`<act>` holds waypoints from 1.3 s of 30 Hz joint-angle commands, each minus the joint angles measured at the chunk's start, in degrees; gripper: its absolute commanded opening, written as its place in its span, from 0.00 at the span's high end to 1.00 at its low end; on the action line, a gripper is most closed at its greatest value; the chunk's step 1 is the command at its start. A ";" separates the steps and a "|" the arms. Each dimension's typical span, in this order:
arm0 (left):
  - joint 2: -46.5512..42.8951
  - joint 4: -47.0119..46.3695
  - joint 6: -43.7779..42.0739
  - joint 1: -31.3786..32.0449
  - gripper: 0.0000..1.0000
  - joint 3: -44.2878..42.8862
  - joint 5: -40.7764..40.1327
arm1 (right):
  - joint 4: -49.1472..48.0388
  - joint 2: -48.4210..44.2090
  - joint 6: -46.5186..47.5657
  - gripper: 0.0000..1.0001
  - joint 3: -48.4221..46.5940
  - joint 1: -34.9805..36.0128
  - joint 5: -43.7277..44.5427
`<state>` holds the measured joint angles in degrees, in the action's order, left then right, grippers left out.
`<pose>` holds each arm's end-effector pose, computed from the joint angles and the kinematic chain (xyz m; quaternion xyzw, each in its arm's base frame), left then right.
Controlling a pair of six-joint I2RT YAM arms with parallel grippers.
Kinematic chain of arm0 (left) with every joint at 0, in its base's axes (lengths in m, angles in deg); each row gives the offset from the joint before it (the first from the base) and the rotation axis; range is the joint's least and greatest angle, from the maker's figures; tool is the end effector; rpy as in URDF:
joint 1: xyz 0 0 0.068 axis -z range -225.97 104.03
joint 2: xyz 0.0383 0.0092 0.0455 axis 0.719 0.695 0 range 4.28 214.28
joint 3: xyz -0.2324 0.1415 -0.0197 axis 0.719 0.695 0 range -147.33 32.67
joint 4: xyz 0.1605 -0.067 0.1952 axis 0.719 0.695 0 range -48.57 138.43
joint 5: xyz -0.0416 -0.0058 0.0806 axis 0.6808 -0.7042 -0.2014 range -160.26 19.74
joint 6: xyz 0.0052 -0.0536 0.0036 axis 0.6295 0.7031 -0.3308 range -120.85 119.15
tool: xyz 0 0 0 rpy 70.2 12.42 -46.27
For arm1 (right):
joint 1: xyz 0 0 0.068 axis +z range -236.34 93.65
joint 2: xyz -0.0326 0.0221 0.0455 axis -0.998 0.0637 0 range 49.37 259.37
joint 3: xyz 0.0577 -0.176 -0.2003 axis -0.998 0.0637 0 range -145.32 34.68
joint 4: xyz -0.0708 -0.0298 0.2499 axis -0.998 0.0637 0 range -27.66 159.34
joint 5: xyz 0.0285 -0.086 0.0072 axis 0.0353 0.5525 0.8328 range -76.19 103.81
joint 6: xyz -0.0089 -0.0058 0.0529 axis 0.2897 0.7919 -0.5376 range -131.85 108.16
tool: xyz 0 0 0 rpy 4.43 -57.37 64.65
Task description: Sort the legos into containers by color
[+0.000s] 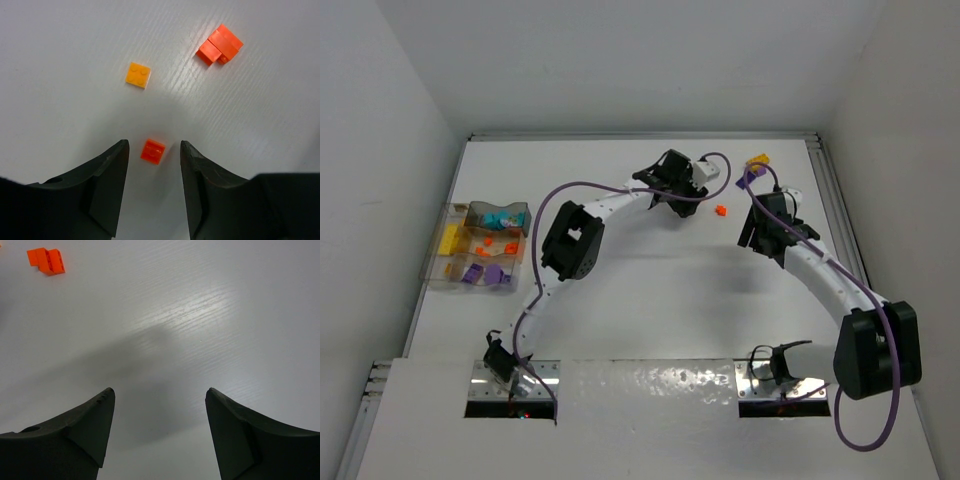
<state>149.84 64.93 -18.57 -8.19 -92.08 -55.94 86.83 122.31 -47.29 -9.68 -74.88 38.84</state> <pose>0.4416 -0.3534 0.1560 0.4686 0.7866 -0.1802 0.3594 0.2482 0.0350 0.2164 0.2595 0.8915 -0.0655 0.3654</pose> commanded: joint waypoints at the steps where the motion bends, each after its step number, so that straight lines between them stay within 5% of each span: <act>1: 0.34 0.40 -1.01 0.10 0.57 0.47 0.44 | -1.46 0.53 0.64 0.29 -1.61 0.14 0.28; 7: 0.96 0.23 -0.83 0.45 0.62 0.91 -1.76 | -1.38 0.62 0.72 0.30 -1.87 0.22 0.28; 10: 1.05 -0.30 -0.57 0.45 0.78 0.82 -1.15 | -0.94 0.70 1.16 0.31 -2.31 0.22 0.63; 16: 0.26 -0.21 -1.18 0.45 0.87 1.52 0.00 | -0.58 0.35 1.69 0.31 -2.58 0.14 1.59; 18: -0.27 -0.91 -1.27 0.37 1.00 1.88 0.00 | -0.94 0.44 1.52 0.32 -2.57 0.14 1.42; 31: -8.79 -4.44 -1.63 -0.25 1.00 1.97 -0.70 | -0.94 0.27 2.31 0.33 -3.10 0.14 0.45; 39: -24.57 12.42 -0.57 -9.99 1.00 3.61 -0.35 | -4.01 0.62 4.85 0.35 -4.33 0.23 -1.56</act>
<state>138.84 70.68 -19.75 -11.34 -88.62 -56.05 86.31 122.73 -44.27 -10.82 -74.88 38.49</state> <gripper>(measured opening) 0.166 0.655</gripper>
